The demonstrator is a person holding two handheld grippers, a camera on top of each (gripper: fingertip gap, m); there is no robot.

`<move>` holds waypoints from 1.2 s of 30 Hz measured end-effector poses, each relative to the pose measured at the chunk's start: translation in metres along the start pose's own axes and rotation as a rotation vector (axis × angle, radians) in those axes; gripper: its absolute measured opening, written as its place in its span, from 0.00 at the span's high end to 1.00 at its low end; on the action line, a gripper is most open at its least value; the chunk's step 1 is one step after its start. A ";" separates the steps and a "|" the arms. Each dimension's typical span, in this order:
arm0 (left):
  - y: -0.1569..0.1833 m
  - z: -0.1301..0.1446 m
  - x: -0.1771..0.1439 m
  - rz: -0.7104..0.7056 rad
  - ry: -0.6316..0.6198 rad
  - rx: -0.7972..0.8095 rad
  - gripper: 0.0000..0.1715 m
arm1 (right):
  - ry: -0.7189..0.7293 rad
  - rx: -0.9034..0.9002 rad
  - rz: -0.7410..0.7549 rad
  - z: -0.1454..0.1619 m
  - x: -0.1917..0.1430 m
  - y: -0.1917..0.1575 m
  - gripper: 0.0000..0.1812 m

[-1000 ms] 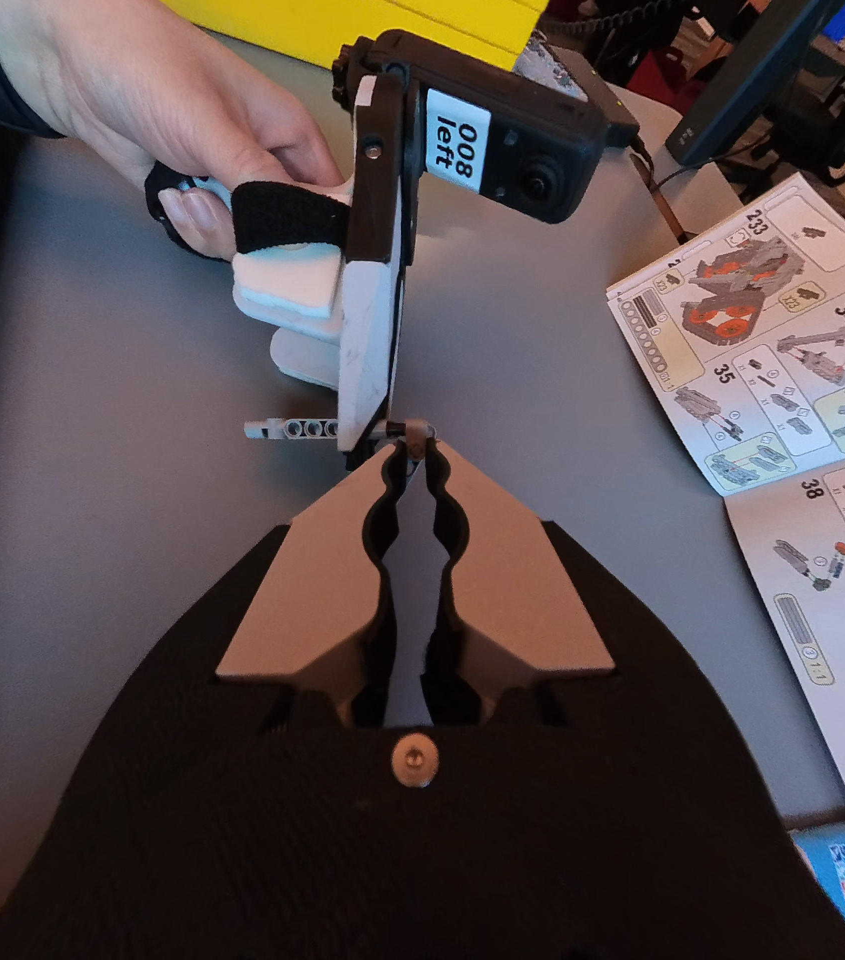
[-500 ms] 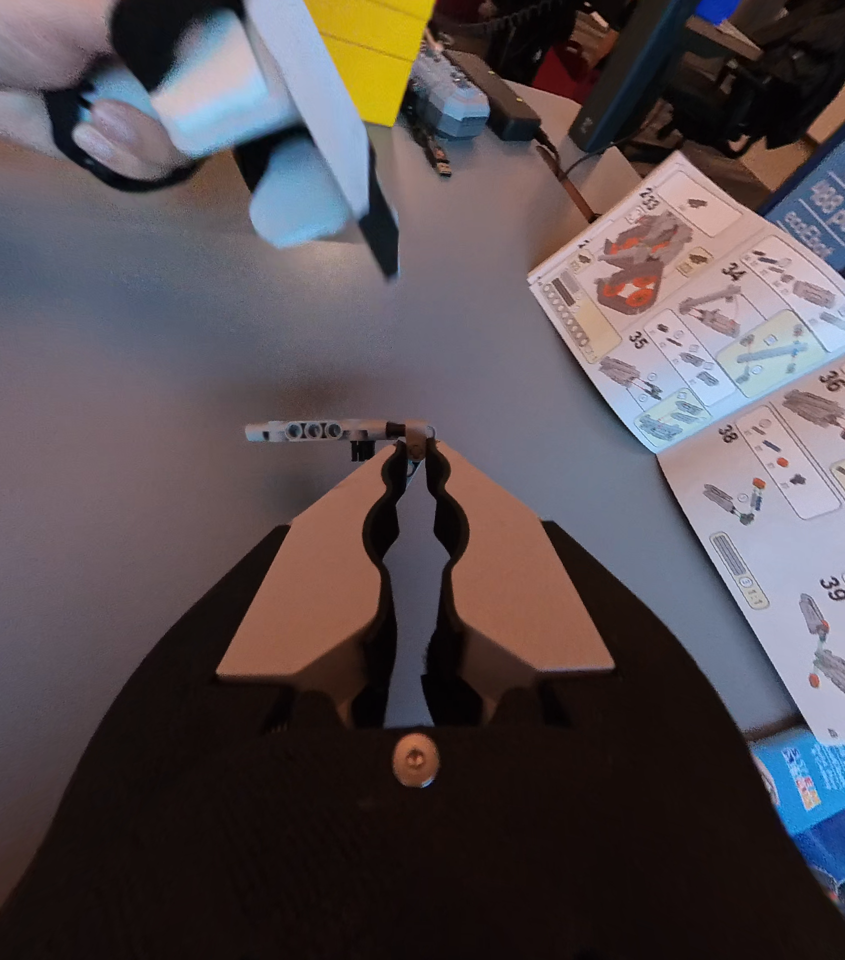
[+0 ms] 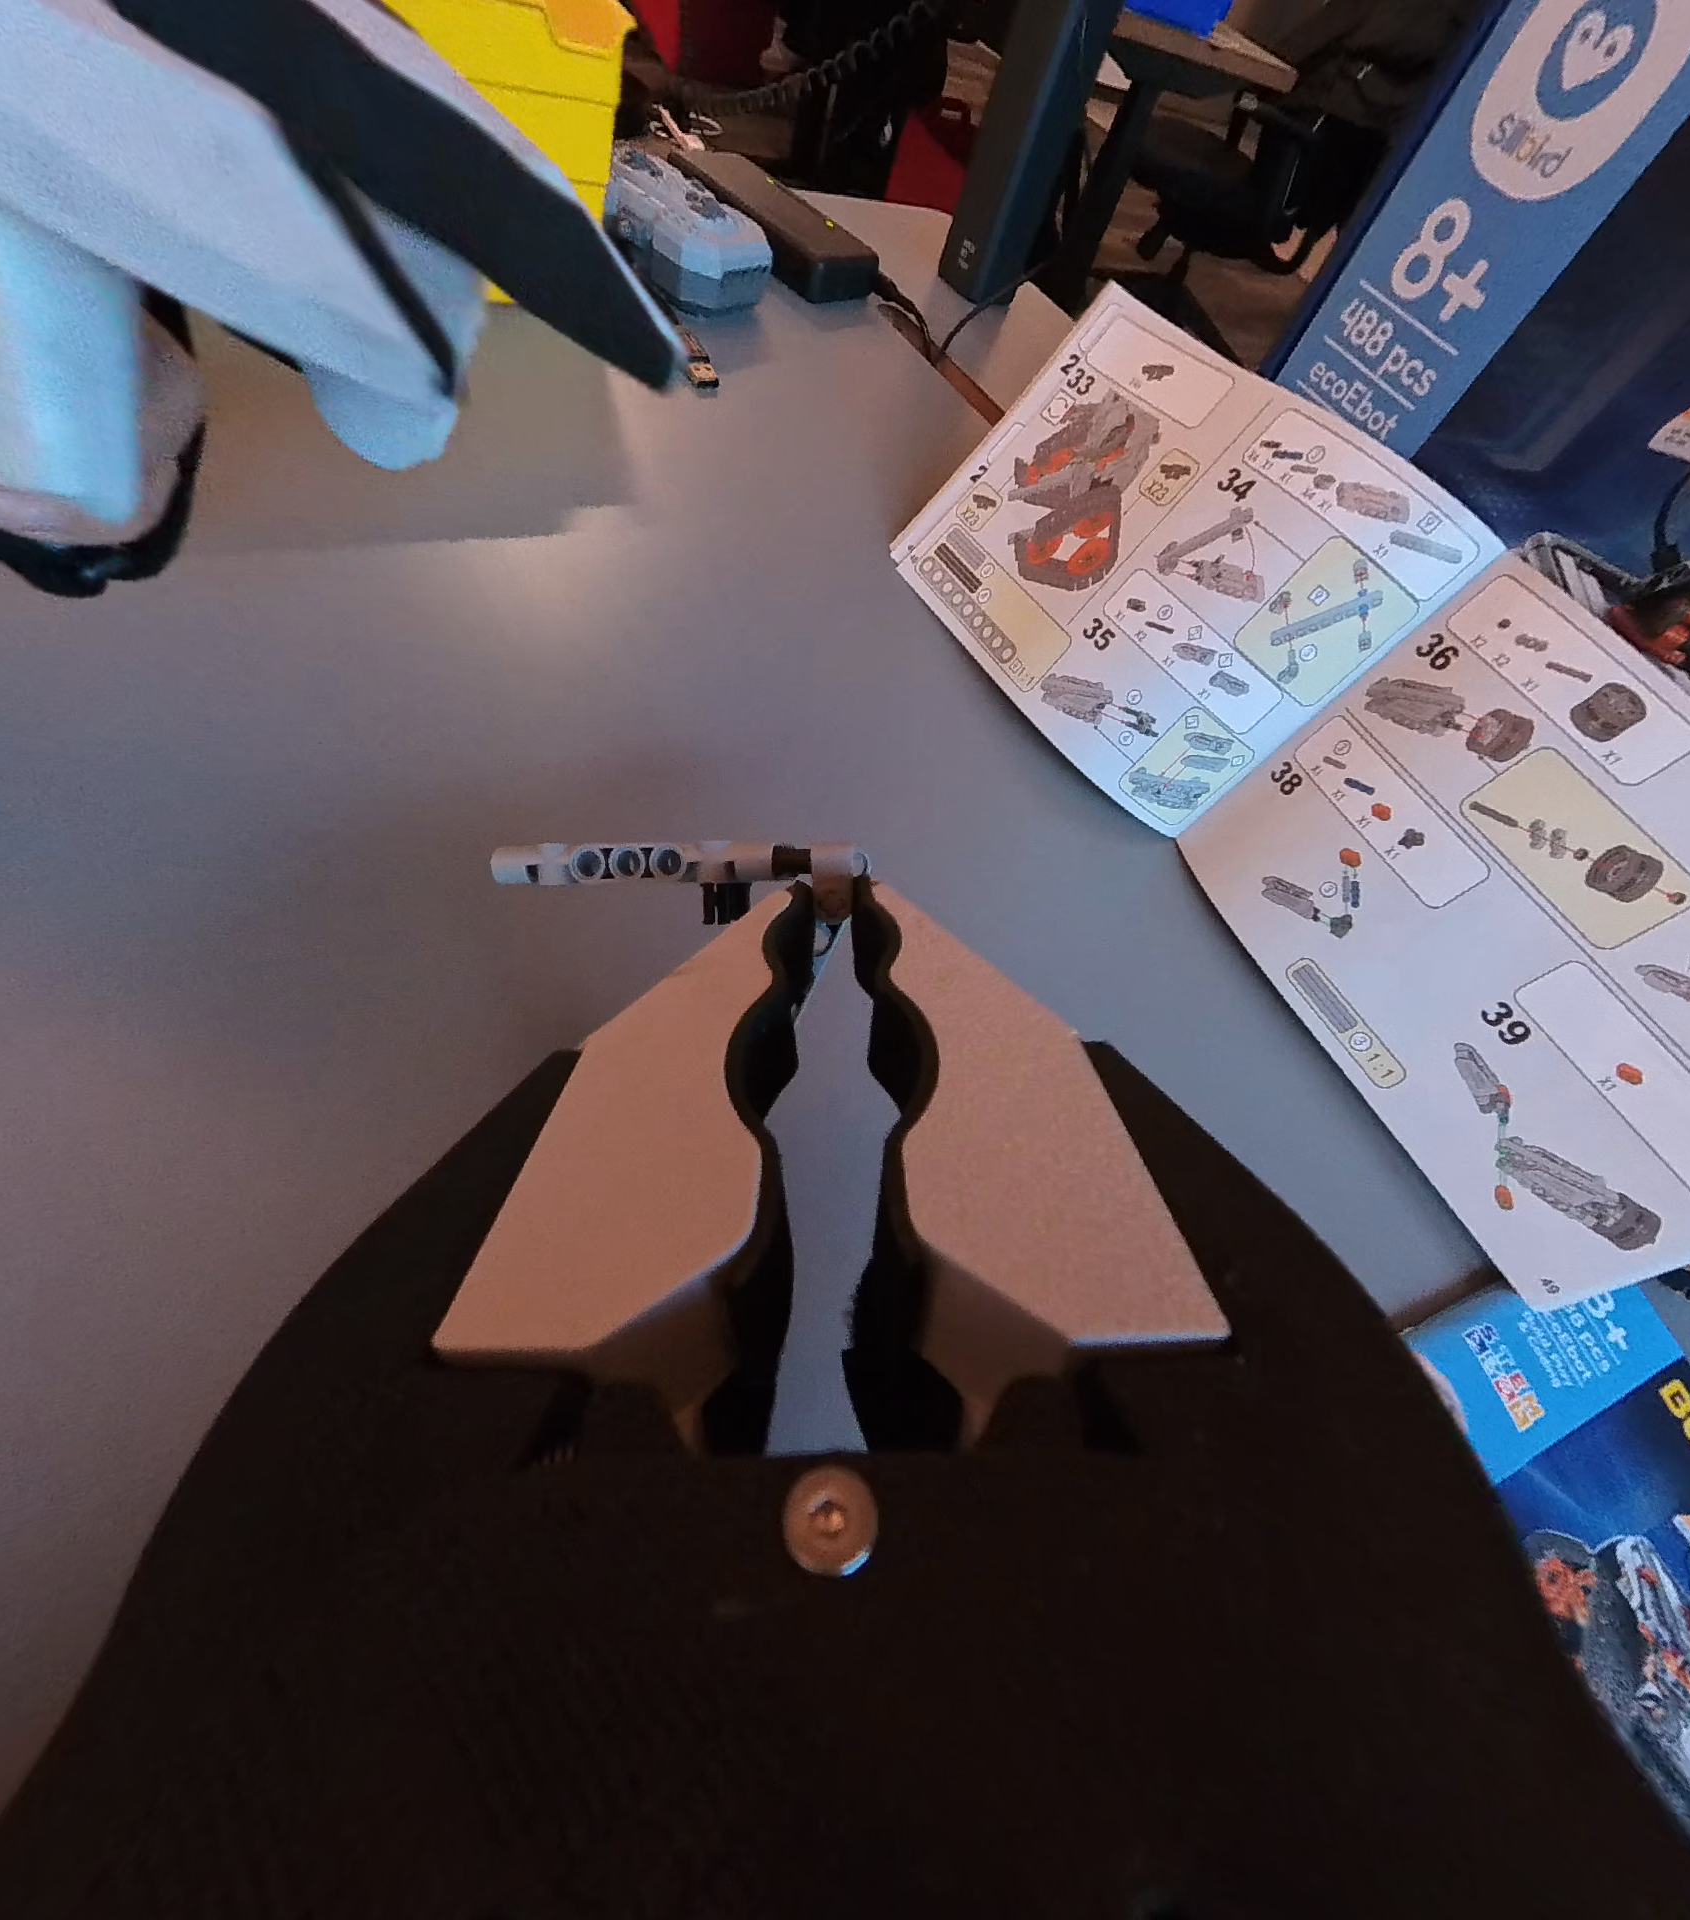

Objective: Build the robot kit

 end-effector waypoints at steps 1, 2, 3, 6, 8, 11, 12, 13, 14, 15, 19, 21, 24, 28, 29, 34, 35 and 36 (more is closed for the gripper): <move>-0.005 0.001 0.004 -0.011 -0.040 -0.021 0.75 | 0.001 -0.012 0.006 -0.001 -0.001 -0.001 0.97; -0.011 0.004 0.008 -0.020 -0.101 -0.060 0.72 | 0.003 -0.026 0.017 -0.002 -0.001 -0.001 0.97; -0.017 0.008 0.012 -0.031 -0.159 -0.108 0.68 | 0.003 -0.039 0.031 -0.003 -0.002 -0.002 0.97; -0.033 0.024 0.022 0.016 -0.251 -0.302 0.61 | 0.012 -0.082 0.070 -0.007 -0.004 -0.004 0.97; -0.040 0.029 0.026 0.065 -0.261 -0.393 0.62 | 0.025 -0.110 0.082 -0.010 -0.005 -0.006 0.97; -0.045 0.032 0.029 0.092 -0.282 -0.423 0.66 | 0.032 -0.147 0.100 -0.014 -0.004 -0.010 0.97; -0.046 0.033 0.030 0.097 -0.287 -0.426 0.68 | 0.029 -0.155 0.103 -0.014 -0.004 -0.011 0.97; -0.047 0.034 0.031 0.108 -0.291 -0.438 0.70 | 0.027 -0.159 0.102 -0.014 -0.003 -0.013 0.97; -0.047 0.035 0.032 0.123 -0.295 -0.458 0.70 | 0.027 -0.162 0.098 -0.014 -0.002 -0.014 0.97; -0.047 0.037 0.034 0.139 -0.299 -0.482 0.71 | 0.026 -0.161 0.100 -0.015 -0.001 -0.014 0.97; -0.049 0.042 0.036 0.140 -0.325 -0.502 0.75 | 0.020 -0.154 0.084 -0.015 0.003 -0.017 0.97; -0.050 0.043 0.036 0.155 -0.322 -0.516 0.79 | 0.025 -0.151 0.075 -0.015 0.004 -0.019 0.97; -0.050 0.044 0.035 0.187 -0.326 -0.528 0.87 | 0.023 -0.141 0.065 -0.015 0.006 -0.020 0.97; -0.052 0.049 0.034 0.192 -0.362 -0.545 0.87 | 0.024 -0.122 0.014 -0.010 0.009 -0.021 0.97; -0.053 0.051 0.034 0.195 -0.374 -0.556 0.87 | 0.024 -0.112 -0.005 -0.008 0.011 -0.021 0.97; -0.056 0.057 0.032 0.201 -0.416 -0.604 0.87 | 0.025 -0.069 -0.055 -0.003 0.015 -0.022 0.96; -0.056 0.057 0.032 0.200 -0.422 -0.609 0.87 | 0.025 -0.068 -0.060 -0.003 0.015 -0.022 0.96; -0.056 0.058 0.032 0.198 -0.429 -0.612 0.87 | 0.021 -0.071 -0.067 -0.002 0.016 -0.022 0.96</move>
Point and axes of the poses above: each gripper's, where its closed fingertips meet, x out along the fingers, z out of its underside, y = z × x across the jaws, the point moved 10 cm from there along -x, back along the fingers, and after that the axes turned 10 degrees about -x, right-handed, at the moved point
